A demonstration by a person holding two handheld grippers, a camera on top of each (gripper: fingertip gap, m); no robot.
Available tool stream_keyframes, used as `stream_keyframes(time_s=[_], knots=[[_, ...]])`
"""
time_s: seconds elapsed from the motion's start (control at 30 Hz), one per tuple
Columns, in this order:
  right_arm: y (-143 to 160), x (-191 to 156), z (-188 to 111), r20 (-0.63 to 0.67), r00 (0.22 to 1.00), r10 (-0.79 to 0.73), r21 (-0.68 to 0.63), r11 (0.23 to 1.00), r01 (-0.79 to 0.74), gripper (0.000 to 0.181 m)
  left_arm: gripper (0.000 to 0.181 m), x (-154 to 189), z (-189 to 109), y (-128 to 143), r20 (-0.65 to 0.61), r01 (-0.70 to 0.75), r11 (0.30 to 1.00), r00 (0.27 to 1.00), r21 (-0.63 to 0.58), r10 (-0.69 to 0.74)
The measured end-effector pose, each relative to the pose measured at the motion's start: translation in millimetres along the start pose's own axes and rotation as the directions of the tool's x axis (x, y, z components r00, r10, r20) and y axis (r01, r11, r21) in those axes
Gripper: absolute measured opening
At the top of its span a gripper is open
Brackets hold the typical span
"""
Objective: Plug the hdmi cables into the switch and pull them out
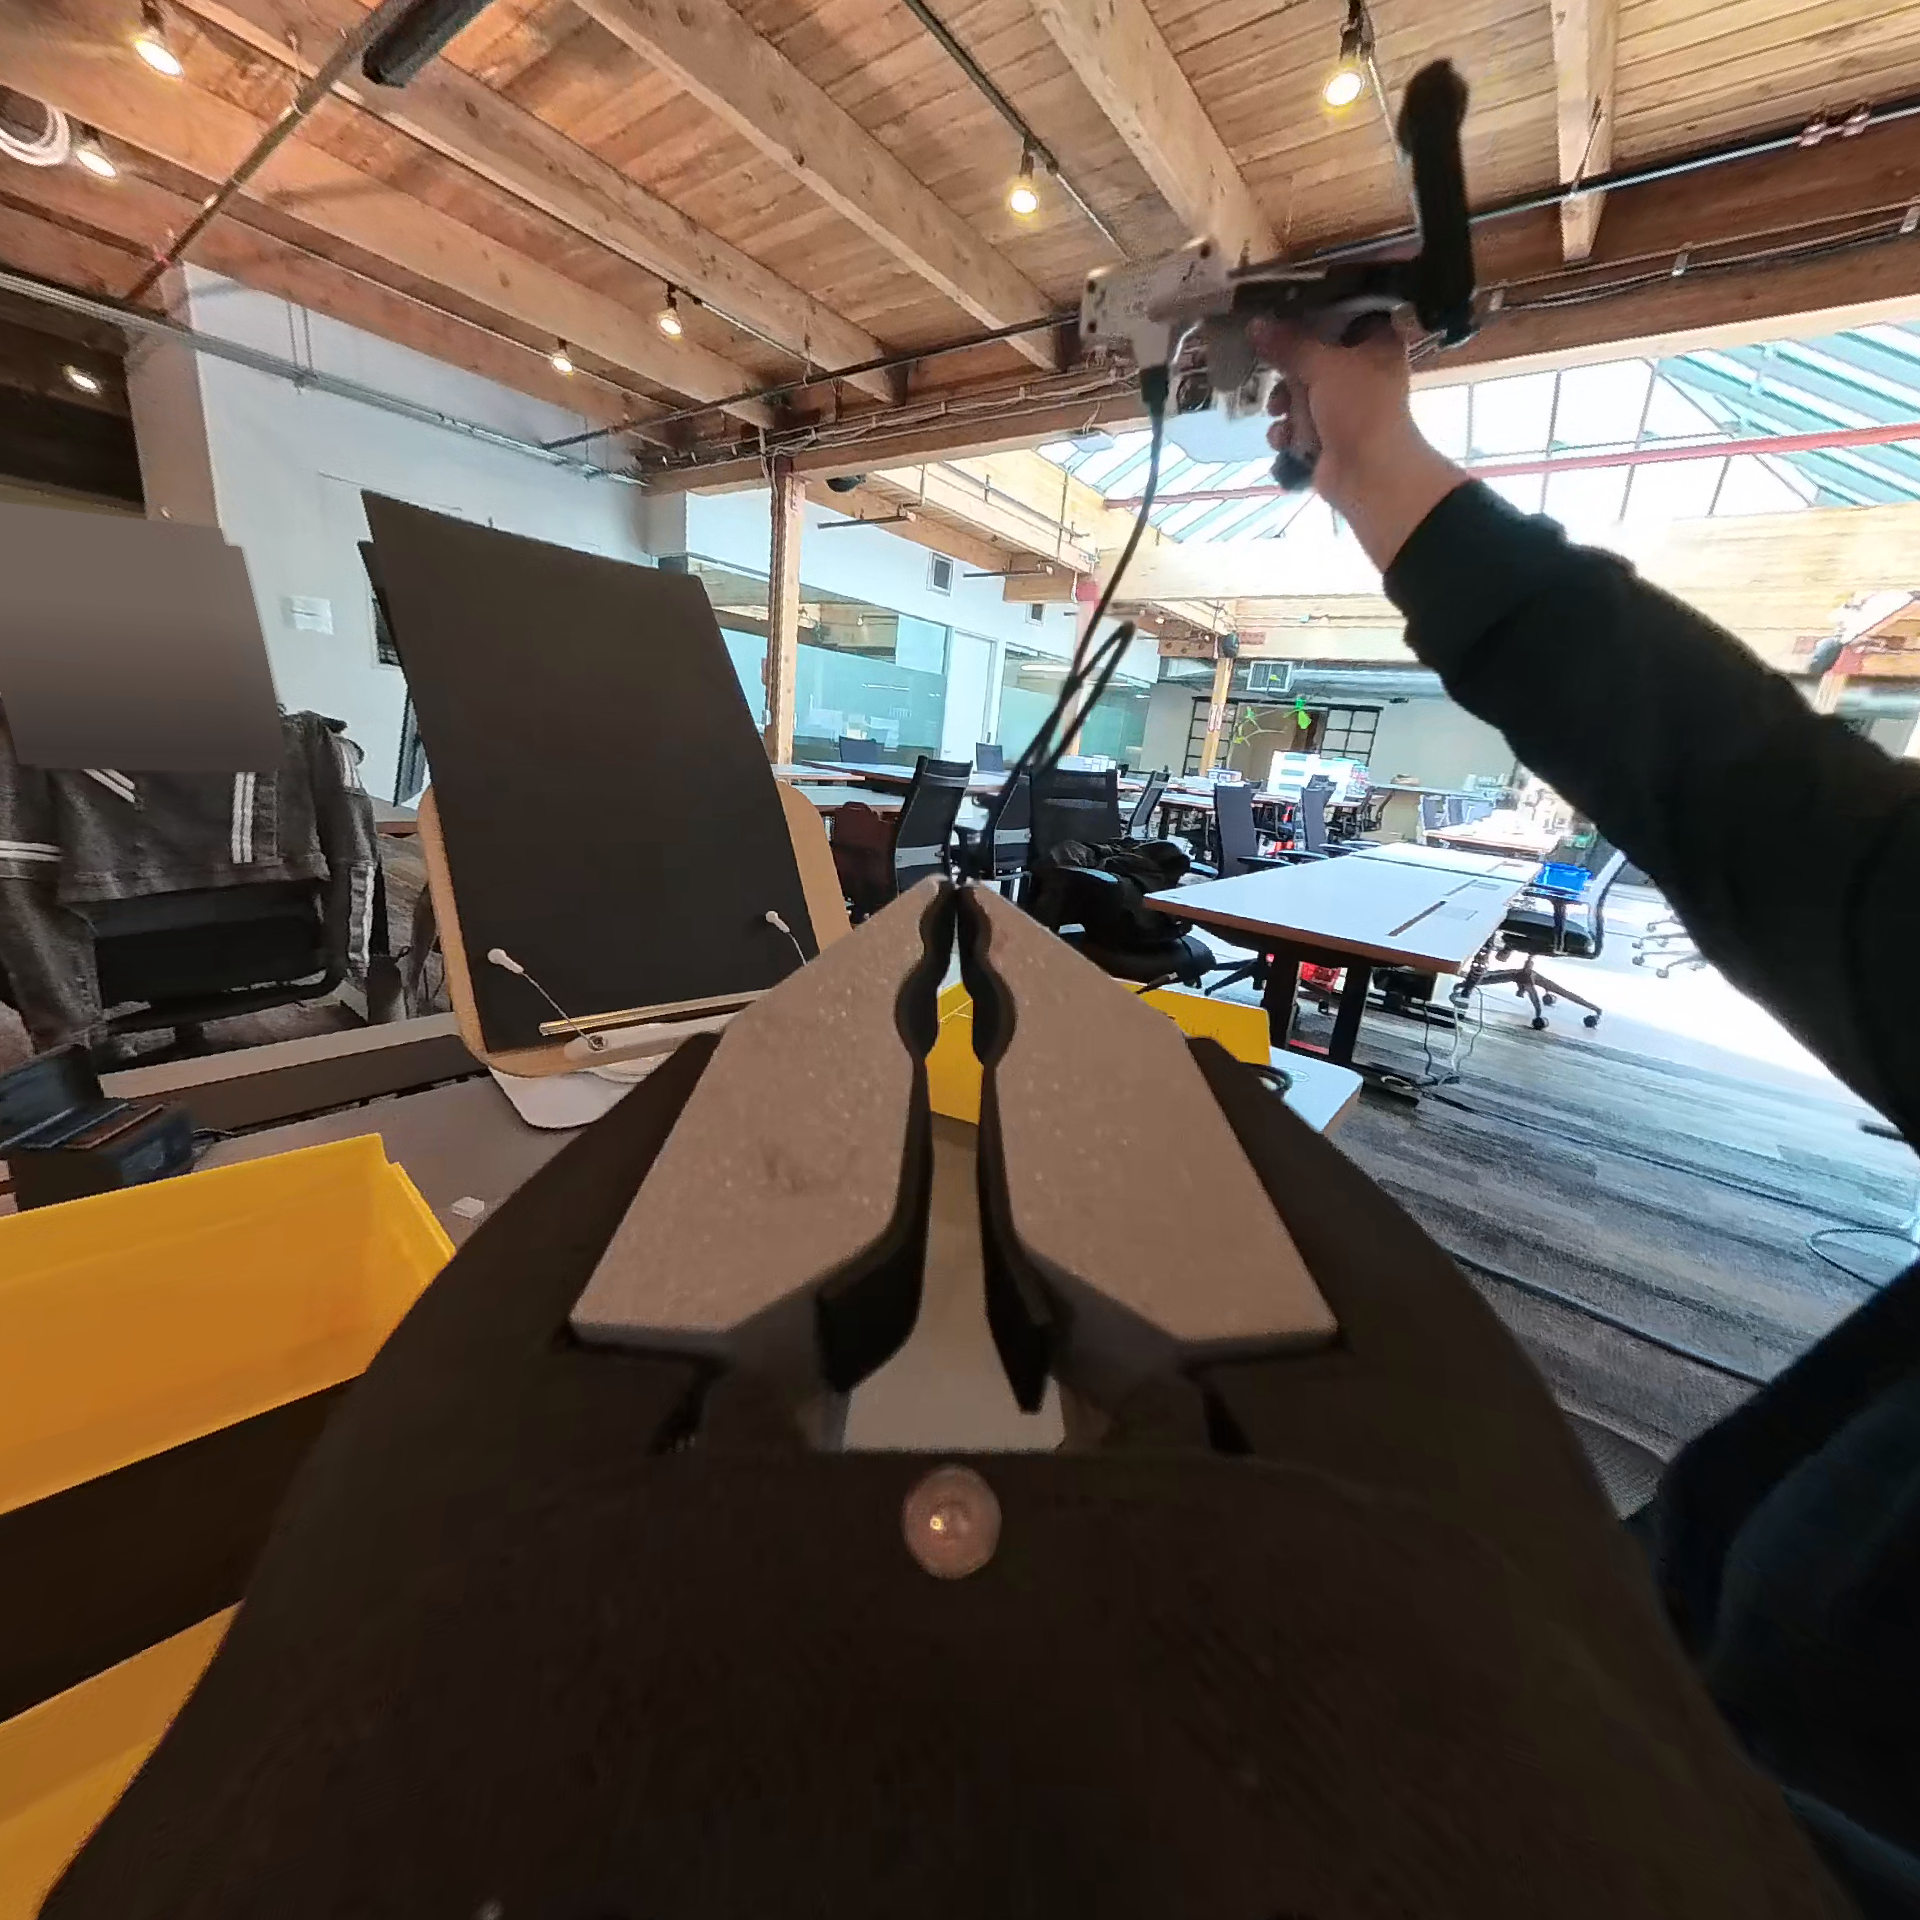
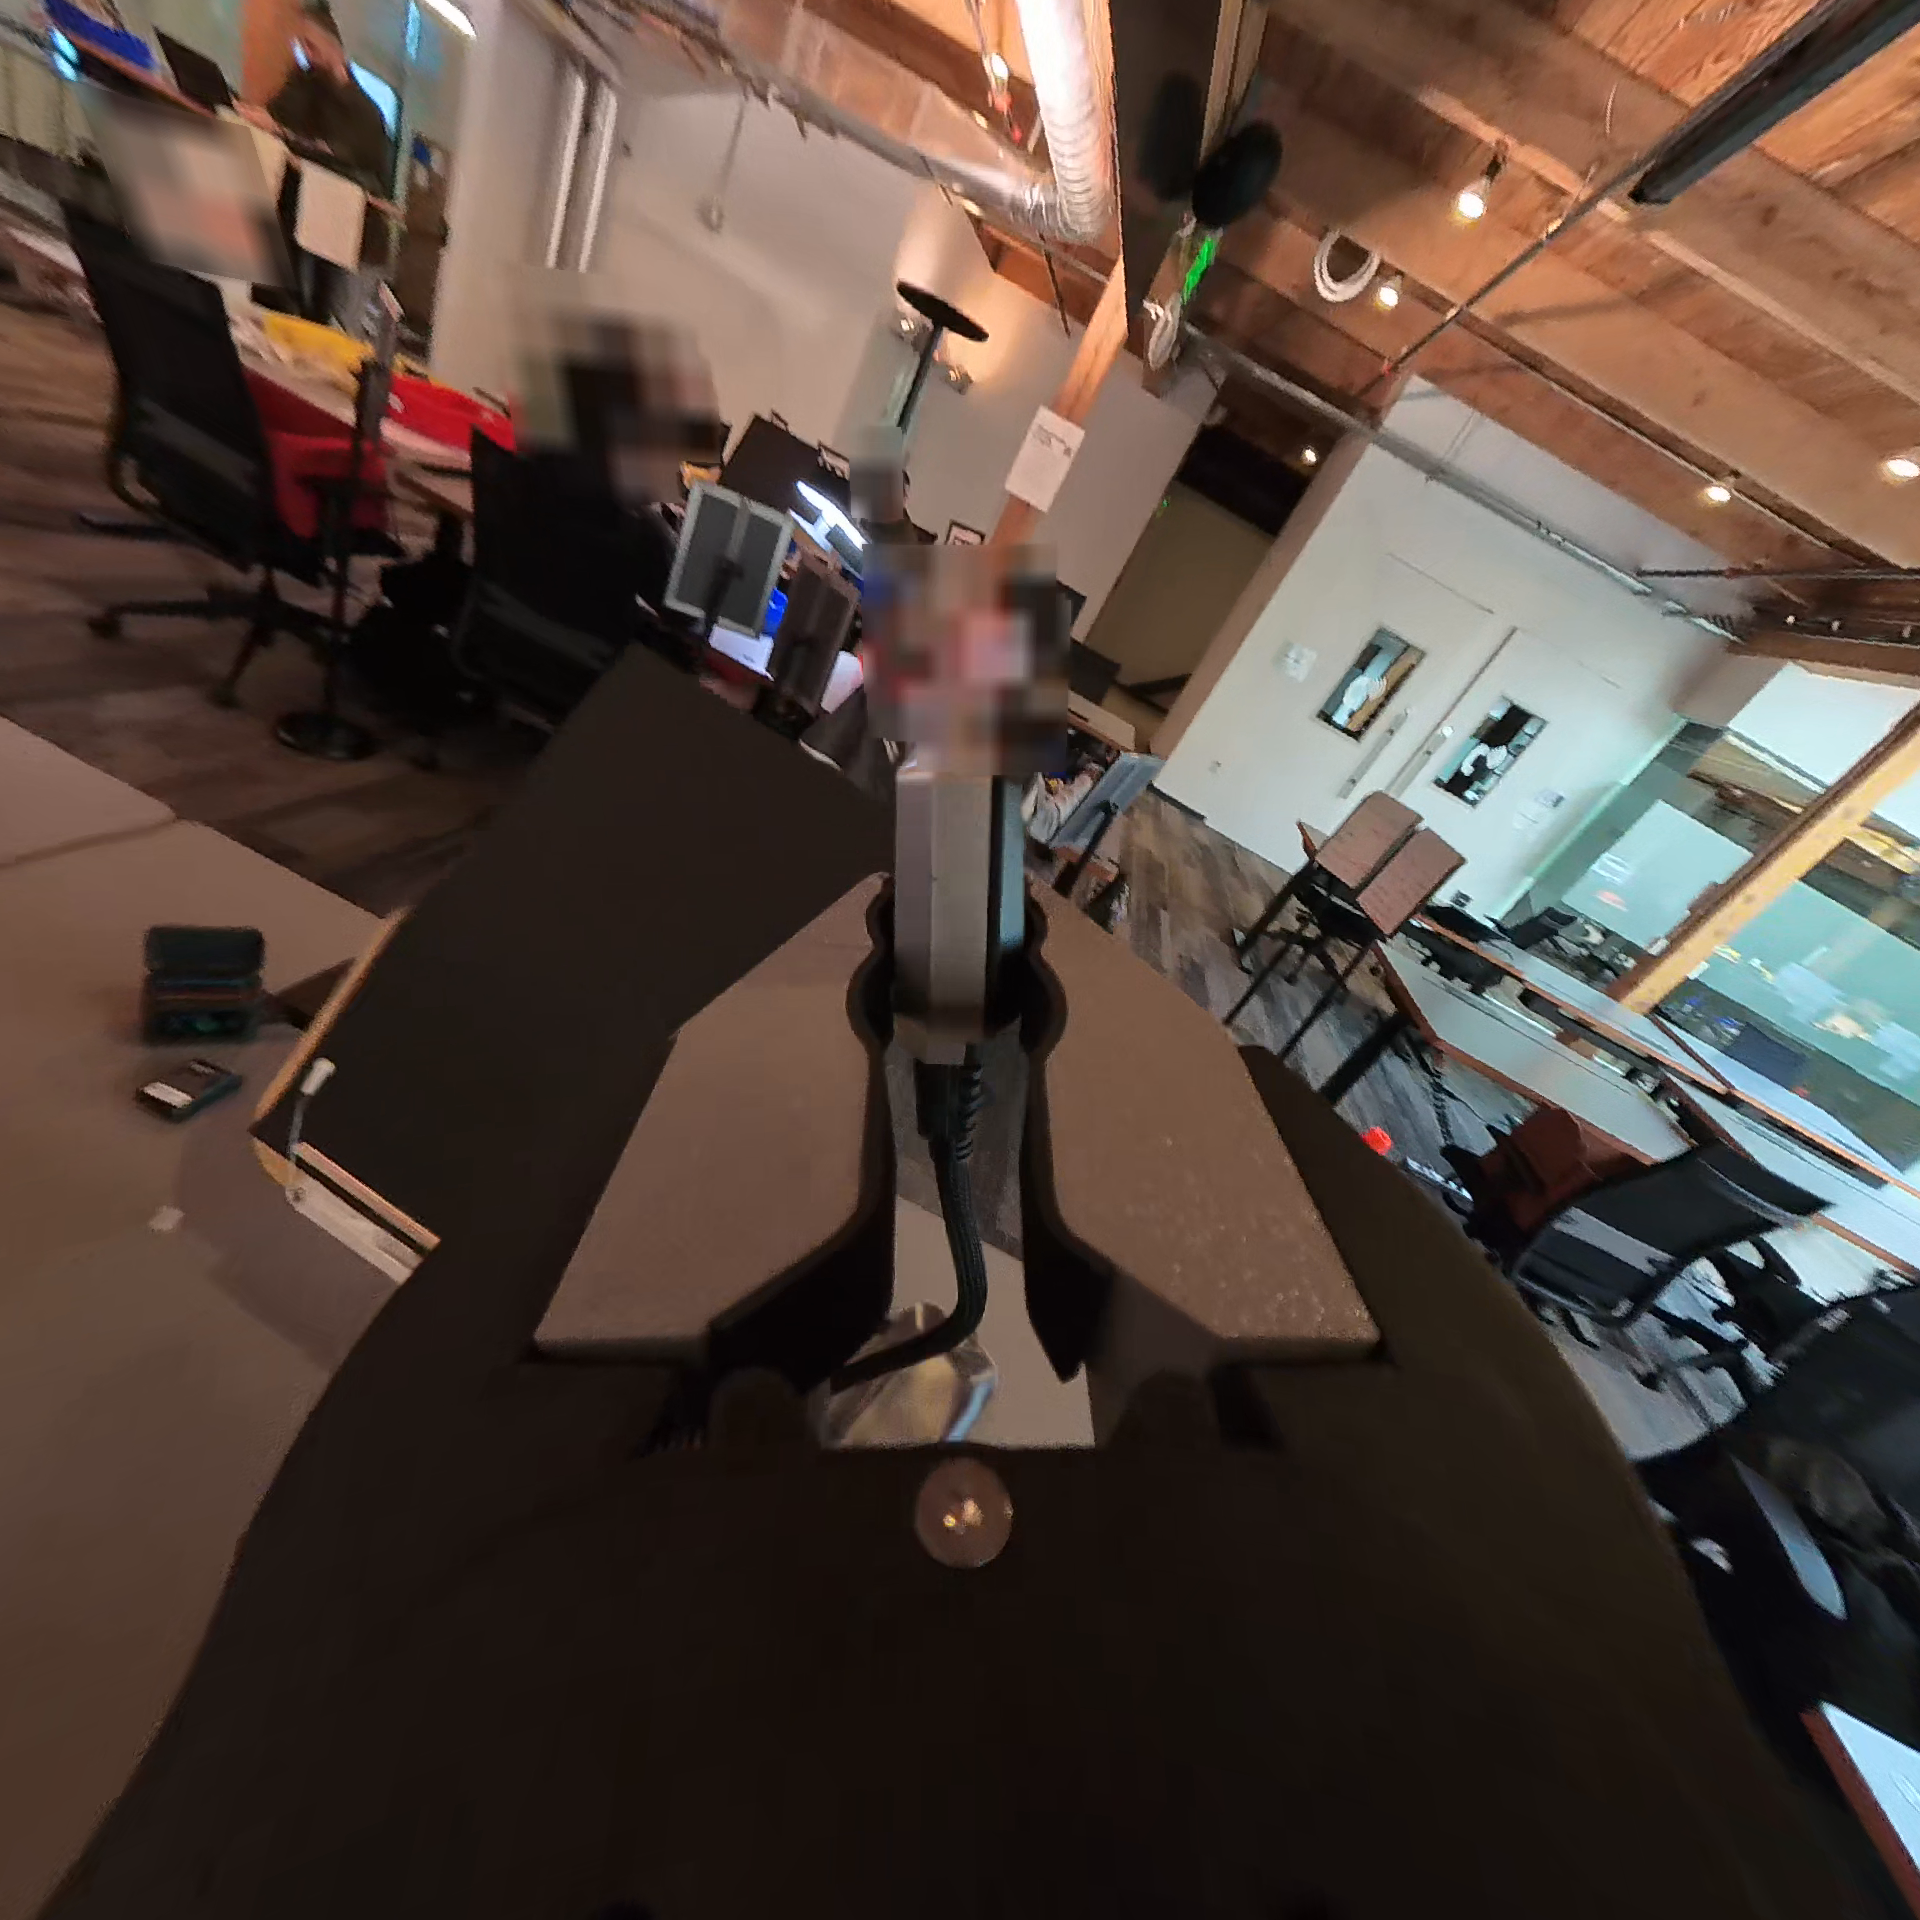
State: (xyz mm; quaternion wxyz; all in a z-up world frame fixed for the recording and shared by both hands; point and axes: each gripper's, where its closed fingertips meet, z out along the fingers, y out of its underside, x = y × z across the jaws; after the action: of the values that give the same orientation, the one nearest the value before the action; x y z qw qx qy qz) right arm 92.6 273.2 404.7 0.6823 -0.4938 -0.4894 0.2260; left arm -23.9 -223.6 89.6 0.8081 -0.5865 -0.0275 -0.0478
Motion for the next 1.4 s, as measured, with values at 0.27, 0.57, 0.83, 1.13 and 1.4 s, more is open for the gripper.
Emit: stream_keyframes(time_s=[0.27,0.57,0.83,1.13,1.4], knots=[[182,-59,56,0.178,0.979,-0.101,-0.294,0.944,0.151,0.018,0.0,-8,10,13,-0.014,0.034,0.999,0.999,-0.025,-0.034],[467,-183,37,0.715,0.654,-0.25,-0.534,0.409,0.74,0.019,0.0,5,24,25,-0.046,0.028,0.998,0.998,-0.062,-0.031],[493,-250,39,0.688,0.706,0.168,-0.692,0.445,0.569,0.055,0.0,16,41,53,-0.082,0.015,0.986,0.996,-0.166,-0.029],[295,-237,-5,0.633,0.518,0.575,-0.423,0.818,-0.391,0.057,0.03,-30,34,70,0.112,-0.035,0.969,0.992,-0.243,0.064],[362,-297,-79,0.531,0.71,0.462,-0.304,0.886,-0.349,0.059,0.069,-86,38,126,0.317,0.018,0.91,0.94,-0.415,0.126]])
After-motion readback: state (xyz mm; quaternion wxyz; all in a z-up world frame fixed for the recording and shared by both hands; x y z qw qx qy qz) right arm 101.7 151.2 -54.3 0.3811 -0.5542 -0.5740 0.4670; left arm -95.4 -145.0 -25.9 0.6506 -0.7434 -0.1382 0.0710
